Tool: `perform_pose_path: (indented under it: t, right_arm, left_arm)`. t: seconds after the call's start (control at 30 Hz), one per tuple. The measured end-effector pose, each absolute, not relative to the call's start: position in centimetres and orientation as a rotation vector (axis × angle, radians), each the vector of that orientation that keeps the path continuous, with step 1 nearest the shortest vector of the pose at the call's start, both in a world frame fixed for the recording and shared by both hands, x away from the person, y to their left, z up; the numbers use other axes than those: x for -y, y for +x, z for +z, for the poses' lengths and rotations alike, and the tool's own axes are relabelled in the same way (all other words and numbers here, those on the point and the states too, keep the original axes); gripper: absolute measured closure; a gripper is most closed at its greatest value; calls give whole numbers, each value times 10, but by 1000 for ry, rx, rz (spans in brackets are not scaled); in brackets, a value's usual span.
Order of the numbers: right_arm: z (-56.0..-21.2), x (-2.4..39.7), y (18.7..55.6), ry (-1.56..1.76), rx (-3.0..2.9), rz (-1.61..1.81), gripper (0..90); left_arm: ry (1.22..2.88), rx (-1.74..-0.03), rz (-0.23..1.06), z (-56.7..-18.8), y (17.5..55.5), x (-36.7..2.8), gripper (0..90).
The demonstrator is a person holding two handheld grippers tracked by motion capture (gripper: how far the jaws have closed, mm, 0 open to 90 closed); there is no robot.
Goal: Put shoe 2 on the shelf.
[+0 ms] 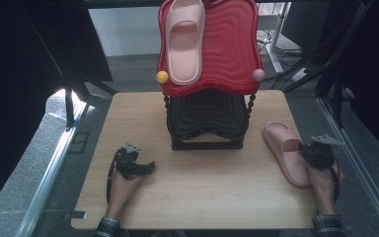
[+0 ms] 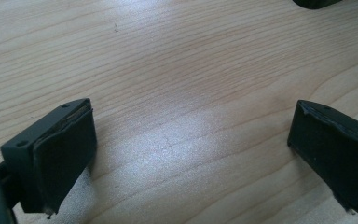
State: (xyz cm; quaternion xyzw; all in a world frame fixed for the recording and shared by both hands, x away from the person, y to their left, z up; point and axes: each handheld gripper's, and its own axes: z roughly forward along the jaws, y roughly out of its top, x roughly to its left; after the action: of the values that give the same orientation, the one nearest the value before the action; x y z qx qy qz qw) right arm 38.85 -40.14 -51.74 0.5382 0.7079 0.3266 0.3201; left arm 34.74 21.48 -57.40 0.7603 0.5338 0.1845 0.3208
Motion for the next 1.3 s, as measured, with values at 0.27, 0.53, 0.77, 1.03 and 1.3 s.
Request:
perform_pose_path:
  t: [0.27,0.53,0.77,1.03,1.3]
  right_arm:
    - [-508,393,388,1418,-1775,949,841]
    - [-499,379,389,1401,-1651,1004,841]
    - [-486,364,387,1385,-1549,1096,840]
    - [-471,350,387,1329,-1436,1182,837]
    - [-452,330,392,1267,-1340,1232,838]
  left_arm:
    - [2000,-1402,487,-574,347,-215,9]
    - [2000,-1400,486,-574,347,-215,11]
    - [1999,-1400,487,-574,347,-215,12]
    - [1999,-1400,487,-574,347,-215,12]
    - [1999,-1400,487,-574,347,-215,13]
